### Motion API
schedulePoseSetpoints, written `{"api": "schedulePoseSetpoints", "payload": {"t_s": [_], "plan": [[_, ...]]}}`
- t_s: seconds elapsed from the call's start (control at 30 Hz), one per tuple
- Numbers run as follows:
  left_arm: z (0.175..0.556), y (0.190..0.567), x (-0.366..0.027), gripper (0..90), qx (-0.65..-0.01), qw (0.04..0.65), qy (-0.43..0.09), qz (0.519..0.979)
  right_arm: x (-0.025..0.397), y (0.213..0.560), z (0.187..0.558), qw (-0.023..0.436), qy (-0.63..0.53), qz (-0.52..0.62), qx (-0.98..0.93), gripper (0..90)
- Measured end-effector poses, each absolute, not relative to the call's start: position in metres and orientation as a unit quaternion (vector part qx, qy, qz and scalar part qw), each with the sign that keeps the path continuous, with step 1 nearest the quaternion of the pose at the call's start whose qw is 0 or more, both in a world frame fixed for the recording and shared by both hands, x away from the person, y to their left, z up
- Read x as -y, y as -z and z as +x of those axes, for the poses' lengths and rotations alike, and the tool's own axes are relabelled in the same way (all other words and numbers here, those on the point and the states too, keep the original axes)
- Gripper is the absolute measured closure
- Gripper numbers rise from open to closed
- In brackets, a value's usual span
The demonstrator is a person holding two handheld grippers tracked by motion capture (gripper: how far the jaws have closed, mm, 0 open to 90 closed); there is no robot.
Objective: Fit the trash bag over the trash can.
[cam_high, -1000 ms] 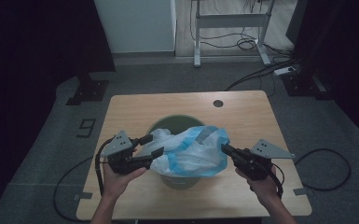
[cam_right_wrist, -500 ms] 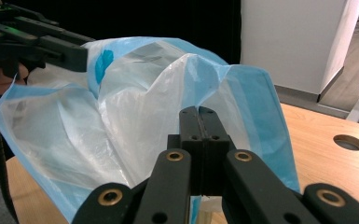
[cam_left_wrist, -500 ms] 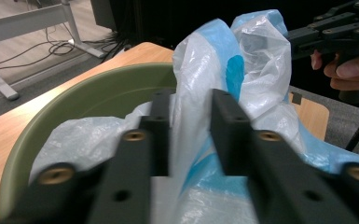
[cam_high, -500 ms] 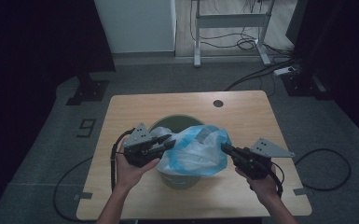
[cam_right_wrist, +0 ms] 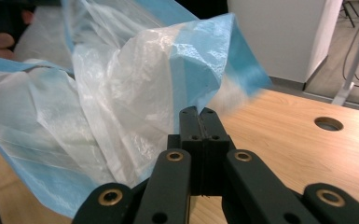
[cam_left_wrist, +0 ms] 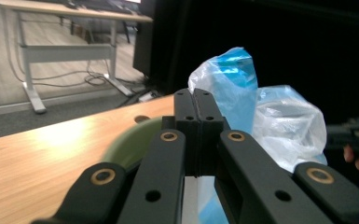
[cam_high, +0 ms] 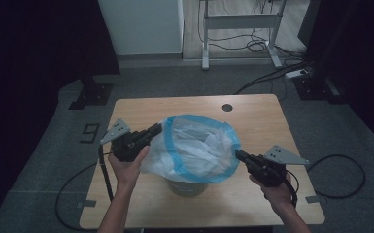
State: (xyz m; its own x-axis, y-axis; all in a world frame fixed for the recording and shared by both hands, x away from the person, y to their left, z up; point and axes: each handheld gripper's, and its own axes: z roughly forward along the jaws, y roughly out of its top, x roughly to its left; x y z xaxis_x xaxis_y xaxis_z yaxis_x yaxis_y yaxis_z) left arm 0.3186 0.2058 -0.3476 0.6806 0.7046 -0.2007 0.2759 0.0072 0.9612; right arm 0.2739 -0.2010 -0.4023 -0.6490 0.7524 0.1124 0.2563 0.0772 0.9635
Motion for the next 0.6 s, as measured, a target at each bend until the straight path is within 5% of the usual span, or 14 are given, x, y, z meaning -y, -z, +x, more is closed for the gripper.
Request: {"api": "schedulePoseSetpoints", "payload": {"t_s": [0.6], "plan": [[0.327, 0.385, -0.251, 89.9, -0.419, 0.595, -0.177, 0.663, 0.214, 0.426, 0.311, 0.189, -0.539, 0.420, -0.705, 89.2]]}}
